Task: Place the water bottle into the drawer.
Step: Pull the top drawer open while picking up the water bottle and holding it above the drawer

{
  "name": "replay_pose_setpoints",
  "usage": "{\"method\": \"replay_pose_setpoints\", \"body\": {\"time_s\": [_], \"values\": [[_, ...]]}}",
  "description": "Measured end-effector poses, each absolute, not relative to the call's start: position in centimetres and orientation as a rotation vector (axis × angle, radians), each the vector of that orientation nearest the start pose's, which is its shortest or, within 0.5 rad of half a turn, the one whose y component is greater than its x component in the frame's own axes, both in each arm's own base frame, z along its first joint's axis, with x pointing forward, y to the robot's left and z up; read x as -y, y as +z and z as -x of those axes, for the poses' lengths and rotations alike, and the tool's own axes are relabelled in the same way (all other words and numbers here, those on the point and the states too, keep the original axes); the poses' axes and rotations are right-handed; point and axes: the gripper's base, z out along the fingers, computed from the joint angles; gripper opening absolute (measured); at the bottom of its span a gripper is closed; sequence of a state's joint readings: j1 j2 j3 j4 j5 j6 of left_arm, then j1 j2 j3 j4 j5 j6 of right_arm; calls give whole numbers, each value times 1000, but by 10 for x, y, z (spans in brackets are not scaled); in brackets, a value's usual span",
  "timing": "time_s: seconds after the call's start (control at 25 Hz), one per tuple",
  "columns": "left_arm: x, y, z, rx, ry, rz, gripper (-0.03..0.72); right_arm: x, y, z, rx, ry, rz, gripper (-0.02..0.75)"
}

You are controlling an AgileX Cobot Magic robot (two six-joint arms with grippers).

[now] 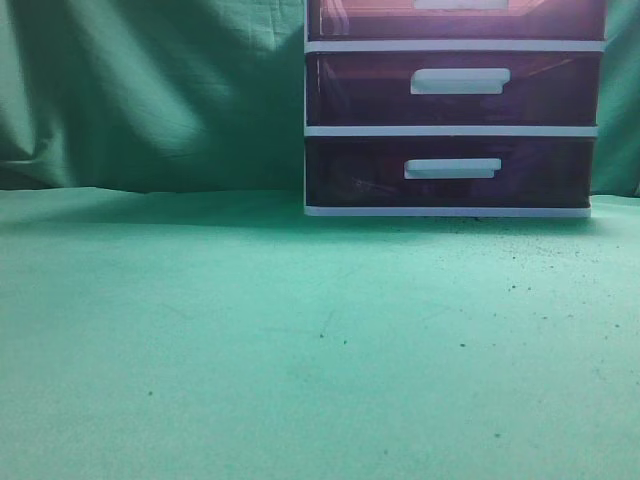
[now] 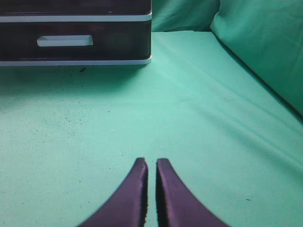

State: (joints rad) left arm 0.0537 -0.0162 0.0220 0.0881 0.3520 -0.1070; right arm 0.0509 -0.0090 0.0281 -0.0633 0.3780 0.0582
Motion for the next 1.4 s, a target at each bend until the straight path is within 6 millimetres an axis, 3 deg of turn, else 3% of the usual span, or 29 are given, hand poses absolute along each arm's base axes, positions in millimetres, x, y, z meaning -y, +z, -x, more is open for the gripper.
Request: {"method": "replay_pose_setpoints", "body": {"time_s": [0.24,0.52,0.76,0.92,1.04,1.2,1.4], "values": [[-5,180,-54,-1779,25,100,57,-1,170,-53,-1880,13,32,47],[-4,220,-54,-1338,-82,148,57,-1,170,-53,-1880,13,32,47],[-4,233,-50,-1183,-103,157,57,-1,170,-53,-1880,13,32,47],[-3,235,-49,-1190,-234,230,57,-1,170,-53,-1880,13,32,47],[0,253,-52,-1276,-236,204,57,-1,170,-53,-1880,13,32,47],[-2,274,-68,-1423,-164,187,57,-1,170,-53,-1880,13,32,47],[-1,275,-101,-1568,-158,173,57,-1,170,-53,-1880,13,32,47]]}}
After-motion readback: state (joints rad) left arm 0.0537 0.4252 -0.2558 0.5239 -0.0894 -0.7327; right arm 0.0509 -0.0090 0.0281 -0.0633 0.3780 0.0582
